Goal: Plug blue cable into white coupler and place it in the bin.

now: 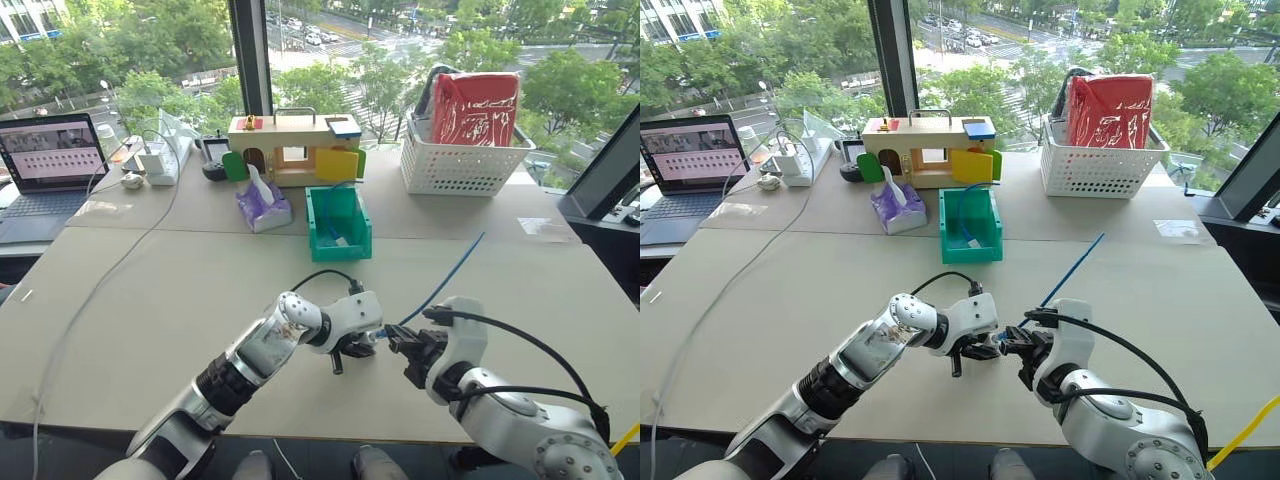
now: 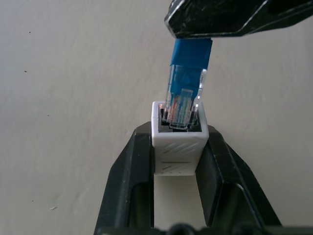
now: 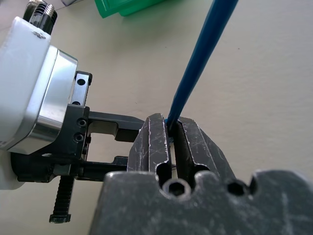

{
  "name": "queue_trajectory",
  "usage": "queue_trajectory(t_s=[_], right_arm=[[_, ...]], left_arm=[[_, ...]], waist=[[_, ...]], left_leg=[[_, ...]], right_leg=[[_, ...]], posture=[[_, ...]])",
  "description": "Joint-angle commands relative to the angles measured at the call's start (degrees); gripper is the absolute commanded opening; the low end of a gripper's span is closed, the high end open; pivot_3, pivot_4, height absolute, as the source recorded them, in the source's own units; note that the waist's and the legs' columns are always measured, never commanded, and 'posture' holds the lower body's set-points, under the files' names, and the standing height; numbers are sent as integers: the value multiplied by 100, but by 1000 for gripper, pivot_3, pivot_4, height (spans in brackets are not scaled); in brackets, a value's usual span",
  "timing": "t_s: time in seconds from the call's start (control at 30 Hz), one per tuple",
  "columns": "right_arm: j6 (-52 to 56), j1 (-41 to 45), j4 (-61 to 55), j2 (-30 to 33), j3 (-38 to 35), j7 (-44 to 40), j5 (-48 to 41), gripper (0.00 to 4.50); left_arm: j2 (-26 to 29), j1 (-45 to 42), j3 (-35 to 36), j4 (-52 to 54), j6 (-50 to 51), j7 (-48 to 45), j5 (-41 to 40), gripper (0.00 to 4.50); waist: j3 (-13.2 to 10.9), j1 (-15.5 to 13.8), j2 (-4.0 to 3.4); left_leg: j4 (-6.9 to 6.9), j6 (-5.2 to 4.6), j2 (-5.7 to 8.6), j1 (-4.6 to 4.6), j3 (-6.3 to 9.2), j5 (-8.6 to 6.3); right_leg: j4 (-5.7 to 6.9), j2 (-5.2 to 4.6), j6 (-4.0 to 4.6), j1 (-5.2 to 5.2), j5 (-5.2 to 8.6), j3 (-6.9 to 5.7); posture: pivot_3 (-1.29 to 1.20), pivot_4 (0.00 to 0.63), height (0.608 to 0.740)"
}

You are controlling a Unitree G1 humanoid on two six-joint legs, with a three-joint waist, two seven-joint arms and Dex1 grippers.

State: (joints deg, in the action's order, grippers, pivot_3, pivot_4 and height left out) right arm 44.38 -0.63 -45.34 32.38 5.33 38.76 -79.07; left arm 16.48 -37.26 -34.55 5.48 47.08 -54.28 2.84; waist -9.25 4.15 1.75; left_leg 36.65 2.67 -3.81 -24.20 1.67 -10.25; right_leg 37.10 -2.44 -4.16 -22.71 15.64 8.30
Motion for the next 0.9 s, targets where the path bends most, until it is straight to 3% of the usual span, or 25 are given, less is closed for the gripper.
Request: queue_trajectory(t_s=[0.03, 0.47, 0.9], right_arm=[[278, 64, 120, -41, 372, -363, -152, 0], [600, 326, 358, -121, 540, -618, 209, 0], [508, 195, 363, -584, 364, -487, -109, 0]], left_arm=[[49, 51, -234, -38, 117, 122, 86, 668], [-79, 146, -73, 169, 829, 540, -127, 668], [-77, 133, -78, 61, 845, 638, -302, 668]], waist=[[3, 4, 4], [47, 16, 66], [60, 0, 82]], left_leg=[[-1, 0, 0, 1, 0, 0], [-39, 0, 0, 46, -2, 0], [-60, 0, 0, 52, -2, 0]], right_leg=[[0, 0, 1, 0, 0, 0], [-5, 1, 48, 26, 28, 4], [-10, 1, 52, 26, 32, 4]], posture=[[0, 150, 724], [0, 150, 724], [0, 150, 724]])
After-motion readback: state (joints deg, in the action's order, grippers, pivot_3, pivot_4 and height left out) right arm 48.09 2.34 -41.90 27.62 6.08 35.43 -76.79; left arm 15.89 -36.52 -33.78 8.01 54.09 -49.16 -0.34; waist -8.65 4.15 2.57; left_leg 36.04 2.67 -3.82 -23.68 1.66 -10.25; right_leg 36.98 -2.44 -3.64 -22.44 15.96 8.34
